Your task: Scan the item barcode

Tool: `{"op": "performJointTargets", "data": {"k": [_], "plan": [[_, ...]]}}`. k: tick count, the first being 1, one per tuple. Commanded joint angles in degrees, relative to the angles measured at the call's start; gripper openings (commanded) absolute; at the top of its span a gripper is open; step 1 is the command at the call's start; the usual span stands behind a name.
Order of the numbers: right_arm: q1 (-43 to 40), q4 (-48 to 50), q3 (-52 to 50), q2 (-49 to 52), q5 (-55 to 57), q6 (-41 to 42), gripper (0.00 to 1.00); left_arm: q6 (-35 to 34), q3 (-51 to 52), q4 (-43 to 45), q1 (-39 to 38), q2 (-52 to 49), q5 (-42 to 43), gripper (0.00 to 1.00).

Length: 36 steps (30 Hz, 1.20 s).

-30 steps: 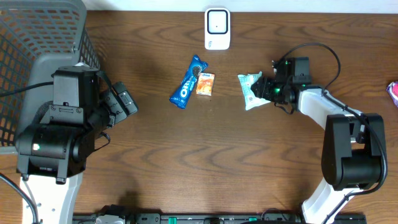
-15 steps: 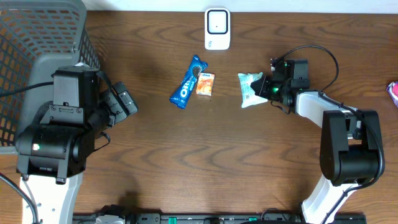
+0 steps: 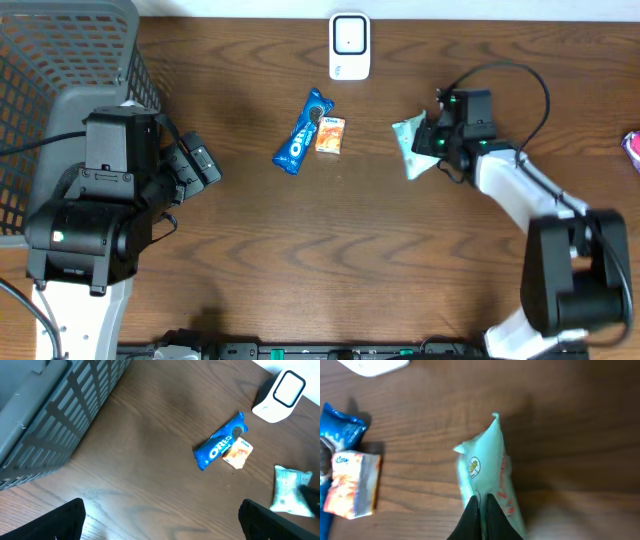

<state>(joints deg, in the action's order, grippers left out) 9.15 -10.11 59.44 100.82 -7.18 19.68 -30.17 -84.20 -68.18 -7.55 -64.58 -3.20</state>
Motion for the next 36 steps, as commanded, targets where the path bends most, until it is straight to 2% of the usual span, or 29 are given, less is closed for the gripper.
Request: {"op": "performJointTargets", "data": {"k": [1, 5, 10, 13, 16, 19, 22, 33, 35, 36], "plan": [[7.0, -1.4, 1.7, -3.9, 26.1, -6.6, 0.01, 0.1, -0.4, -0.2, 0.3, -0.2, -0.7, 0.98], [13.5, -1.9, 1.7, -2.4, 40.7, -9.8, 0.01, 0.1, -0.4, -0.2, 0.3, -0.2, -0.7, 0.98], [16.4, -1.9, 1.7, 2.3, 46.8, -10.5, 0.03, 0.1, -0.4, -0.2, 0.3, -0.2, -0.7, 0.98], [15.1, -2.1, 1.7, 5.7, 46.6, -7.7, 0.27, 0.1, -0.4, -0.2, 0.3, -0.2, -0.7, 0.98], [12.5, -2.8, 1.7, 7.5, 42.8, -4.8, 0.42, 0.2, -0.4, -0.2, 0.3, -0.2, -0.7, 0.98], [8.3, -2.7, 1.7, 7.8, 31.0, -4.3, 0.53, 0.1, -0.4, -0.2, 0.3, -0.2, -0.7, 0.98], [4.7, -2.8, 1.7, 7.8, 24.0, -4.3, 0.56, 0.2, -0.4, -0.2, 0.3, -0.2, -0.7, 0.98], [2.3, -4.3, 1.6, 8.9, 24.2, -4.5, 0.55, 0.1, -0.4, -0.2, 0.3, -0.2, -0.7, 0.98], [2.3, -4.5, 1.6, 9.8, 24.3, -4.5, 0.52, 0.1, -0.4, -0.2, 0.3, -0.2, -0.7, 0.98], [2.3, -4.5, 1.6, 10.6, 24.2, -4.5, 0.47, 0.1, -0.4, -0.2, 0.3, -0.2, -0.7, 0.98]]}}
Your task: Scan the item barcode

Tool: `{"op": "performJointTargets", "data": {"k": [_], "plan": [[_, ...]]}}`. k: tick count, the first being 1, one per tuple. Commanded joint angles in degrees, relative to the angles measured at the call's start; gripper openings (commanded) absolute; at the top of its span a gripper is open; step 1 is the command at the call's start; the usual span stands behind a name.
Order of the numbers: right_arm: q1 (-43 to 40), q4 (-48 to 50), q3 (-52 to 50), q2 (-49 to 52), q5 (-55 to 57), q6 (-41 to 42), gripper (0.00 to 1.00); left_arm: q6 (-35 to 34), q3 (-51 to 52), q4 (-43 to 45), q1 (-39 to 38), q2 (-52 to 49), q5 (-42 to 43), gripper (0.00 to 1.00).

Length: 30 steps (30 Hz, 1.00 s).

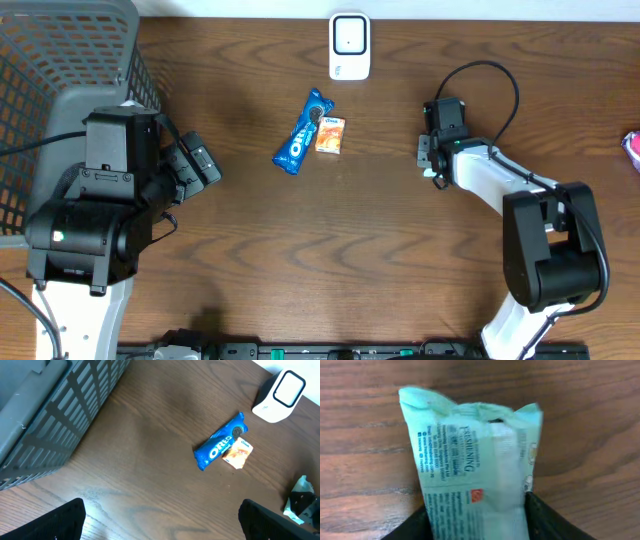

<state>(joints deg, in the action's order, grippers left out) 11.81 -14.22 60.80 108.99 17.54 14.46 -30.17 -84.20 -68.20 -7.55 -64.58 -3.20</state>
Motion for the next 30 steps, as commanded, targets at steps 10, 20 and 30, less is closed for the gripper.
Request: {"op": "performJointTargets", "data": {"k": [10, 20, 30], "plan": [[-0.5, -0.5, 2.4, -2.4, -12.6, 5.5, 0.03, 0.1, -0.4, -0.2, 0.3, -0.2, -0.7, 0.98], [-1.2, 4.9, 4.1, -7.0, -36.7, 13.0, 0.01, 0.1, -0.4, -0.2, 0.3, -0.2, -0.7, 0.98], [-1.5, 11.0, 3.8, 0.0, -56.5, 24.6, 0.01, 0.1, -0.4, -0.2, 0.3, -0.2, -0.7, 0.98]]}}
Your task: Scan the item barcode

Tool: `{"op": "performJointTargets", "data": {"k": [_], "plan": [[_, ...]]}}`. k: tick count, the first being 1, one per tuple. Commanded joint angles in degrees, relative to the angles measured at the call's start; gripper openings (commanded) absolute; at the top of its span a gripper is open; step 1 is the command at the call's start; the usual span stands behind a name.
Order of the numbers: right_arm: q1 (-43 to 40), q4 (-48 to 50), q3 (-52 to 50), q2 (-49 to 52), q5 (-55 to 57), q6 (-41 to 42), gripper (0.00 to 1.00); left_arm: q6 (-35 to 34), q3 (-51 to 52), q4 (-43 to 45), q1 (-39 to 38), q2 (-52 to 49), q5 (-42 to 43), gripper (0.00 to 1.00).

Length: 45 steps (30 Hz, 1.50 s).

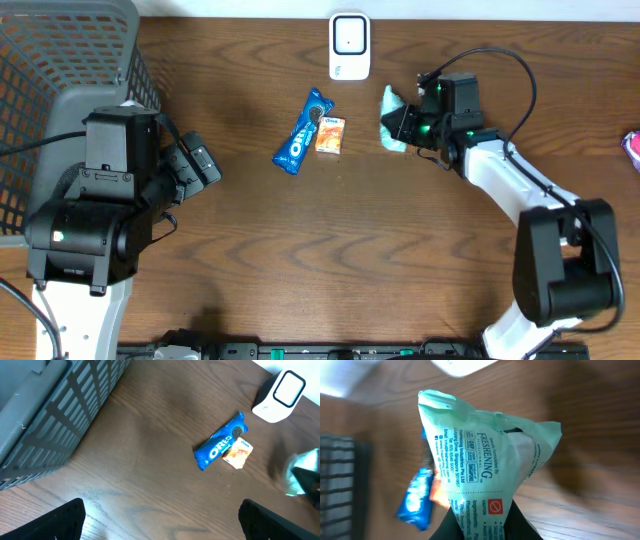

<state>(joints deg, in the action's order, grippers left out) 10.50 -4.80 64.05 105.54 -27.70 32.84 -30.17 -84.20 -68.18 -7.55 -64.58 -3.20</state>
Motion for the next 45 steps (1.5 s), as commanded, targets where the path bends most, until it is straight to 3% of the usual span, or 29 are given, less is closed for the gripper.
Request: {"op": "performJointTargets", "data": {"k": [1, 4, 8, 15, 22, 34, 38, 45], "plan": [[-0.2, 2.8, 0.6, 4.5, -13.0, 8.2, 0.01, 0.1, -0.4, -0.2, 0.3, -0.2, -0.7, 0.98], [-0.2, 5.5, 0.6, 7.5, -14.5, 12.9, 0.03, 0.1, -0.4, -0.2, 0.3, -0.2, -0.7, 0.98], [-0.2, 5.1, 0.6, 9.7, -11.9, 14.7, 0.12, 0.1, -0.4, -0.2, 0.3, -0.2, -0.7, 0.98], [0.5, 1.7, 0.6, 9.7, -4.0, 11.9, 0.42, 0.1, -0.4, -0.2, 0.3, -0.2, -0.7, 0.98], [1.4, -4.9, 0.7, 6.9, 7.7, 9.2, 0.46, 0.1, -0.4, -0.2, 0.3, -0.2, -0.7, 0.98], [5.8, -13.2, 0.8, -6.2, 29.6, 1.5, 0.48, 0.1, -0.4, -0.2, 0.3, -0.2, -0.7, 0.98], [9.7, -13.6, 0.8, -7.0, 36.4, -0.6, 0.52, 0.1, -0.4, -0.2, 0.3, -0.2, -0.7, 0.98], [15.9, -9.9, 0.8, -6.7, 41.7, -5.2, 0.48, 0.1, -0.4, -0.2, 0.3, -0.2, -0.7, 0.98]]}}
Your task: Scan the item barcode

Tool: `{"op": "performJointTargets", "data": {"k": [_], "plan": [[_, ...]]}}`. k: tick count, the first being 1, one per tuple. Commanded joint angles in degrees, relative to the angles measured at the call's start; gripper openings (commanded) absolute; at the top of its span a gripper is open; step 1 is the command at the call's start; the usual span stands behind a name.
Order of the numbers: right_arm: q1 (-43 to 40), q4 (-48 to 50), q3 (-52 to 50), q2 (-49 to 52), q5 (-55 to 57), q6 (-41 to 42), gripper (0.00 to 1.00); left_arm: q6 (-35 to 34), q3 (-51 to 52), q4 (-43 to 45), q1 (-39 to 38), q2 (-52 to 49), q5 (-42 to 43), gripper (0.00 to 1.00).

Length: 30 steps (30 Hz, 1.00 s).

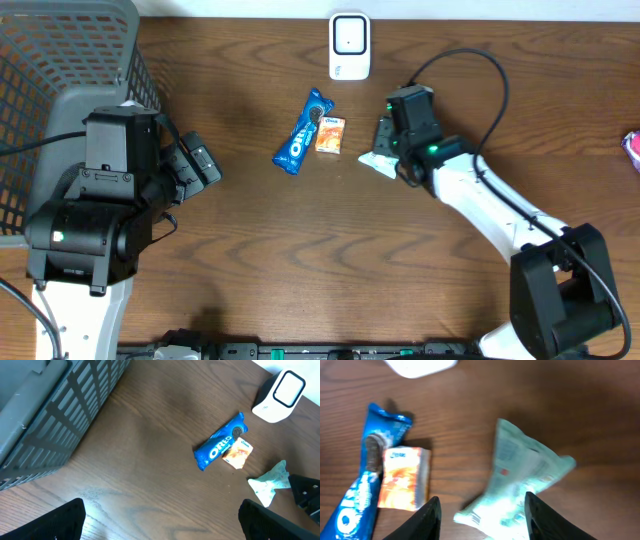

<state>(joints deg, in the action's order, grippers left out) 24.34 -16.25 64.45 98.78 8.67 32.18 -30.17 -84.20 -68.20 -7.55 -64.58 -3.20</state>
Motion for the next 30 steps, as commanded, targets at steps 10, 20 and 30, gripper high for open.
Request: {"op": "performJointTargets", "data": {"k": [10, 20, 30], "plan": [[6.8, 5.5, 0.4, 5.9, 18.0, -5.4, 0.48, 0.1, -0.4, -0.2, 0.3, -0.2, -0.7, 0.98], [11.0, 8.8, 0.4, 10.8, 28.3, -10.2, 0.51, 0.1, -0.4, -0.2, 0.3, -0.2, -0.7, 0.98], [11.0, 17.4, 0.4, 16.7, 29.6, -20.9, 0.6, 0.1, -0.4, -0.2, 0.3, -0.2, -0.7, 0.98]]}}
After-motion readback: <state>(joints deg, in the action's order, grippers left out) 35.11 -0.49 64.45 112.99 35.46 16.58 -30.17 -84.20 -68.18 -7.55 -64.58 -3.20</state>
